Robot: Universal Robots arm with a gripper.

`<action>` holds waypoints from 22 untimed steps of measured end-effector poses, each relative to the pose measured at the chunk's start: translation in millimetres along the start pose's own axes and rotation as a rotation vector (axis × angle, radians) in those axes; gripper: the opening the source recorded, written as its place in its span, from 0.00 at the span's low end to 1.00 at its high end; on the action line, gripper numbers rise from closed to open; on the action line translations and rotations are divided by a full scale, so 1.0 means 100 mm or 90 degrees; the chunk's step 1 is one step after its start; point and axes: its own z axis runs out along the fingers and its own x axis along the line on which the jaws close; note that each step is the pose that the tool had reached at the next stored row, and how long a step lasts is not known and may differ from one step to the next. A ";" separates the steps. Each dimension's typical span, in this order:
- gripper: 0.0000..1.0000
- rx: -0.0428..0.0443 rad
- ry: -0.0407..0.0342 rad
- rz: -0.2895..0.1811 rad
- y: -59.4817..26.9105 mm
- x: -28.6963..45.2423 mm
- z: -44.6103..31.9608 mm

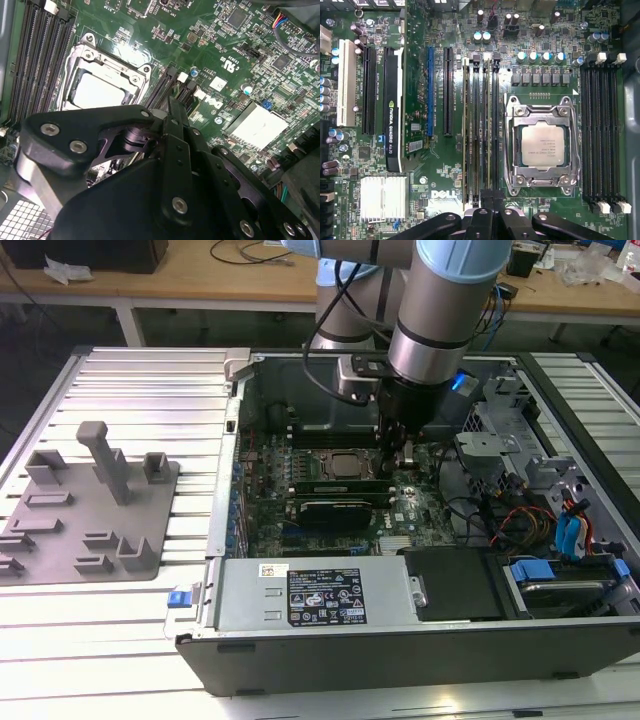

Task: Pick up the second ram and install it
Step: 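Press down the second ram until it locks into place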

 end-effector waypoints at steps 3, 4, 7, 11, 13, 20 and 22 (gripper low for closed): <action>0.08 0.0000 -0.0009 0.000 -0.017 0.000 0.012; 0.08 0.0000 -0.0008 0.000 -0.018 0.000 0.023; 0.08 0.0000 -0.0008 0.000 -0.020 0.000 0.050; 0.08 0.0000 -0.0008 0.000 -0.022 0.000 0.081; 0.08 0.0000 -0.0006 0.000 -0.023 0.001 0.102; 0.08 -0.0001 -0.0006 0.000 -0.024 0.001 0.136; 0.08 0.0002 -0.0016 0.000 -0.024 -0.001 0.126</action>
